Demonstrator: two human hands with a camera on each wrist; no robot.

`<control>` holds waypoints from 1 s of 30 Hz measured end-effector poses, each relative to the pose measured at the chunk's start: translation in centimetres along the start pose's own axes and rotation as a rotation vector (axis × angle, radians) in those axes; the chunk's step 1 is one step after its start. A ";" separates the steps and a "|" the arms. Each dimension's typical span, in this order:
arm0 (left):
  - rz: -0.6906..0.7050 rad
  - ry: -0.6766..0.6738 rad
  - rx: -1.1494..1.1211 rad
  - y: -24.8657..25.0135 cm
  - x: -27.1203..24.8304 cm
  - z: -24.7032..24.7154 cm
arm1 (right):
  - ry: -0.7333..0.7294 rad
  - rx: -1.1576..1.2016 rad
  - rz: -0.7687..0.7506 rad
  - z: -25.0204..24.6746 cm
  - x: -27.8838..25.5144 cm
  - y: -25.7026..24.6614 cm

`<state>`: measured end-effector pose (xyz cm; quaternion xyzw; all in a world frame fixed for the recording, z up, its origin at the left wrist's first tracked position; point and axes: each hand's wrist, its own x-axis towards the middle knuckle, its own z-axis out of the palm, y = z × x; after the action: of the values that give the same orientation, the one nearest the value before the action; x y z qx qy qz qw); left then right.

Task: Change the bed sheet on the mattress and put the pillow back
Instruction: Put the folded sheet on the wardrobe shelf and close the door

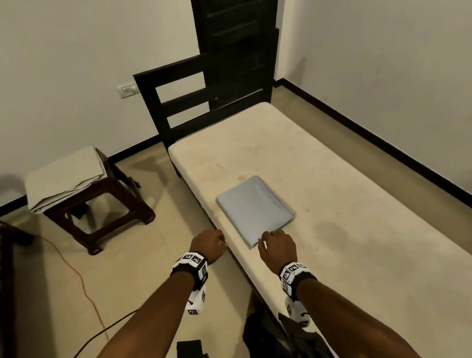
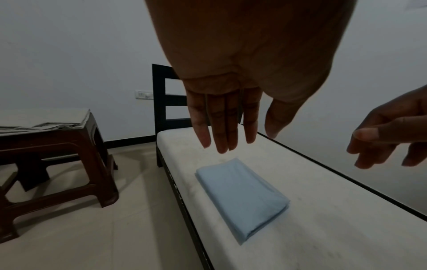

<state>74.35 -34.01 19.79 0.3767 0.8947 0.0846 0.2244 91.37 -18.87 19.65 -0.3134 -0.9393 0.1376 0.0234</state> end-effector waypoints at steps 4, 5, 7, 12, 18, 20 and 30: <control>-0.024 -0.075 0.035 -1.1 6.1 -1.5 | -0.108 0.056 0.090 1.3 5.8 0.7; -0.026 -0.085 0.040 -1.3 7.7 -1.8 | -0.109 0.076 0.099 1.8 7.1 1.3; -0.029 -0.118 0.053 -1.4 10.9 -2.6 | -0.125 0.070 0.138 2.3 9.2 2.5; -0.031 -0.169 0.085 -1.6 18.1 -4.0 | -0.167 0.105 0.286 3.2 13.3 5.2; 0.086 -0.297 0.170 -0.6 26.3 -3.0 | -0.287 0.131 0.475 5.3 15.8 7.2; 0.148 -0.343 0.206 -0.4 29.1 -2.2 | -0.295 0.203 0.562 6.8 16.4 7.6; 0.276 -0.568 0.206 -2.3 46.9 5.9 | -0.235 0.345 1.044 17.5 22.2 10.0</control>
<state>46.73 -2.29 -2.02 0.5234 0.7409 -0.0849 0.4122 77.08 -2.25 -0.80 -0.7109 -0.6198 0.3164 -0.1018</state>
